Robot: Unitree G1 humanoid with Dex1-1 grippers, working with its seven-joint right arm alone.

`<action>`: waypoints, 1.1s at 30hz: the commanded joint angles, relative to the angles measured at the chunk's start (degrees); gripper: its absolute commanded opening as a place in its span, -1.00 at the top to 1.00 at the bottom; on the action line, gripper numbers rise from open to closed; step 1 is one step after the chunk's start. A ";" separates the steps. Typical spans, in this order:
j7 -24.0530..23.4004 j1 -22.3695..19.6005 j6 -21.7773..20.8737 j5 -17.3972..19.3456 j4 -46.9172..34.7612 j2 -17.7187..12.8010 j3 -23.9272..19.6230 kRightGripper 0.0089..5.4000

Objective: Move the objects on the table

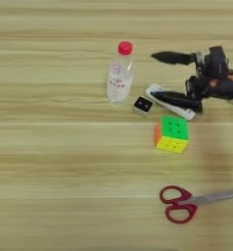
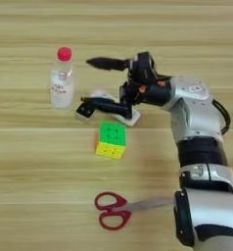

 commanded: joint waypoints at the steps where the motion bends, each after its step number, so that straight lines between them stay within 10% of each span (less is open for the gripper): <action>1: -1.51 -1.97 -0.96 -2.30 -3.03 -3.90 1.04 -0.98; 33: -11.79 -2.84 -14.03 -25.42 16.92 -7.65 11.44 -0.83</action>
